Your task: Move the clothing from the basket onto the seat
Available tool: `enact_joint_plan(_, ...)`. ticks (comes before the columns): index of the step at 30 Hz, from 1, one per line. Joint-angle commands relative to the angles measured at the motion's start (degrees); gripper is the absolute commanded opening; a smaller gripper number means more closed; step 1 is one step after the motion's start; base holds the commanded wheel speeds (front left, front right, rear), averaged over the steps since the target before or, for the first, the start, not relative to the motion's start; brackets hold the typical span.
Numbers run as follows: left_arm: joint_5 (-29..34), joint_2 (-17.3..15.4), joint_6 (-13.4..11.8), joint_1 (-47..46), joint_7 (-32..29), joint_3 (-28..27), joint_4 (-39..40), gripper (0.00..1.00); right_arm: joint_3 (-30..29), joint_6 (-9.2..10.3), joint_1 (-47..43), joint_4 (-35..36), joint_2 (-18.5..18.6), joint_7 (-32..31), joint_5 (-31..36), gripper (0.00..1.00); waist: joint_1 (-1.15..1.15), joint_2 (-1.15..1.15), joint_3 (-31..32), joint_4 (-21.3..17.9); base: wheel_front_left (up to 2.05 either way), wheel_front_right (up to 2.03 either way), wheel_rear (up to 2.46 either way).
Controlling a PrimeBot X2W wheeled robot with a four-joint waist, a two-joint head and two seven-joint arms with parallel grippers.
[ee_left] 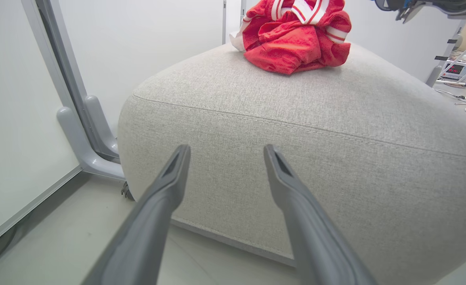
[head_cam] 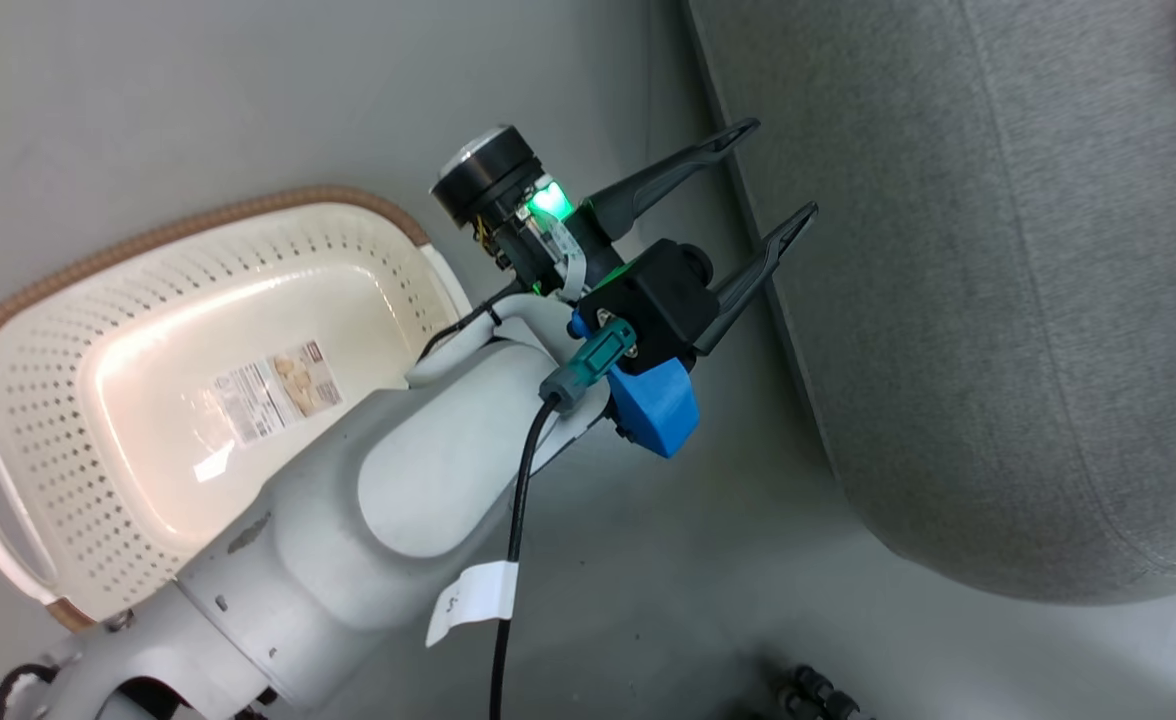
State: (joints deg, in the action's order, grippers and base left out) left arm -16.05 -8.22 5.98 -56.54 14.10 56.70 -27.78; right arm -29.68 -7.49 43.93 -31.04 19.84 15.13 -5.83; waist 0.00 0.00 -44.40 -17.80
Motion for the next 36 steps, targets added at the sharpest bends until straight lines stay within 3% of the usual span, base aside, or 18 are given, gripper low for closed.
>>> enact_joint_plan(1, -0.86, 0.60, -0.60, 1.46, 0.68, -0.66, -0.60, 1.00, 0.43, -0.01, -3.45, 2.23, -0.48, 0.02, 0.42, 1.00, 0.00, 0.00, 4.82, 0.36, 0.00, 0.00, 0.00)
enact_joint_plan(12, -4.62, 1.31, -3.80, 11.26, 1.14, -10.51, 2.47, 1.00, 7.51, -0.01, -15.13, 15.73, -2.52, 0.02, 1.44, 1.00, 0.00, 0.00, 19.19, 2.59, 0.00, 0.00, 0.00)
enact_joint_plan(15, -4.45, 1.54, -4.62, 15.18, 1.15, -15.91, 4.31, 1.00, 11.59, -0.01, -17.71, 18.86, -3.58, 0.01, 1.65, 1.00, 0.00, 0.00, 23.72, 4.98, 0.00, 0.00, 0.00)
enact_joint_plan(27, -2.16, 2.16, -6.29, 26.70, 1.14, -31.80, 8.10, 1.00, 24.11, -0.01, -20.92, 20.24, -7.60, 0.01, 1.20, 1.00, 0.00, 0.00, 32.40, 10.88, 0.00, 0.00, 0.00)
enact_joint_plan(36, 0.87, 2.75, -5.08, 36.46, 1.11, -42.94, 9.80, 1.00, 30.28, -0.01, -23.95, 18.26, -10.65, 0.02, 0.41, 1.00, 0.00, 0.00, 36.88, 13.90, 0.00, 0.00, 0.00)
